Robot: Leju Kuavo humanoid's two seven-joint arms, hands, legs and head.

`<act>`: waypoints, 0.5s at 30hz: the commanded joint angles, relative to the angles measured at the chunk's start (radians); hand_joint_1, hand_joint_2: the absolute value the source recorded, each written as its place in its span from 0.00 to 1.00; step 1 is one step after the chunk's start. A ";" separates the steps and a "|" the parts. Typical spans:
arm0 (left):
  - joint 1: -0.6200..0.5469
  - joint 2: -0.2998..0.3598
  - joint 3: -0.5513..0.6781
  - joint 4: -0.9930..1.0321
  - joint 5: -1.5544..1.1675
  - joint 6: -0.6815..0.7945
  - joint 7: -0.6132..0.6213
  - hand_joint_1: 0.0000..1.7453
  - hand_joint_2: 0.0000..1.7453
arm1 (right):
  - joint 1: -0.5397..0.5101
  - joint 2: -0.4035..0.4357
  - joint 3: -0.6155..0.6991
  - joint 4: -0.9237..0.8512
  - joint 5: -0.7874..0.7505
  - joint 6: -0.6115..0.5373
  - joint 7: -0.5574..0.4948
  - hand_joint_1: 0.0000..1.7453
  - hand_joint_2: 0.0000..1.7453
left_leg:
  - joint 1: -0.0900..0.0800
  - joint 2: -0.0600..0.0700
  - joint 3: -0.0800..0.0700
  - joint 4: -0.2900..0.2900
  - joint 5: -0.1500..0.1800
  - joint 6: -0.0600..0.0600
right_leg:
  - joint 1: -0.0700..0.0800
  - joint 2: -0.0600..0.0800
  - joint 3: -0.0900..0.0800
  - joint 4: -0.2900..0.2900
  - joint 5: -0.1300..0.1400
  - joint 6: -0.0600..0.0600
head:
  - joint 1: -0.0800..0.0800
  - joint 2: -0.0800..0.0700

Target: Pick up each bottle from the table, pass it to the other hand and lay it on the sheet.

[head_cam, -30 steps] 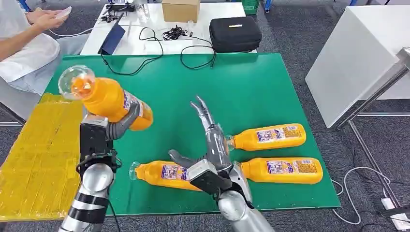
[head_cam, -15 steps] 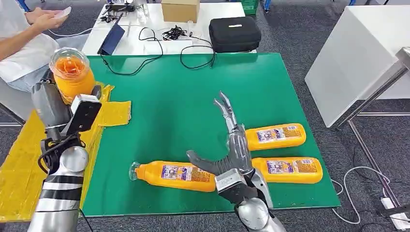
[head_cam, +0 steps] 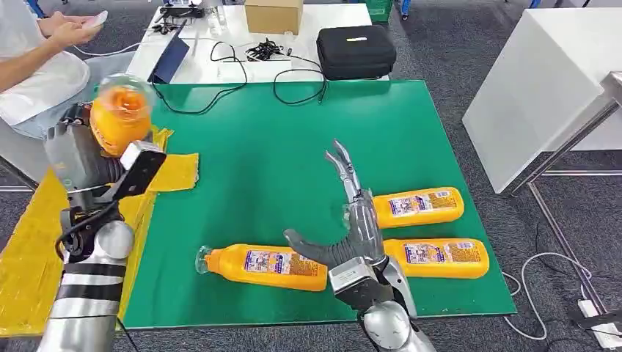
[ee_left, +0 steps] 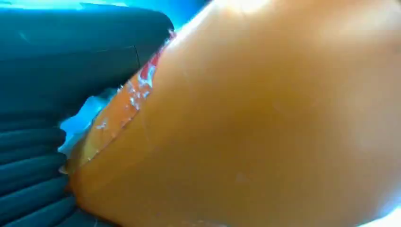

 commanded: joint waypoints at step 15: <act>-0.140 0.272 -0.047 0.624 -0.257 -0.195 0.066 1.00 1.00 | 0.025 -0.038 -0.032 0.043 -0.021 0.071 0.002 0.00 1.00 | 0.001 0.001 0.008 -0.001 -0.002 -0.003 | 0.001 0.000 0.008 -0.001 -0.003 -0.001 | 0.000 0.000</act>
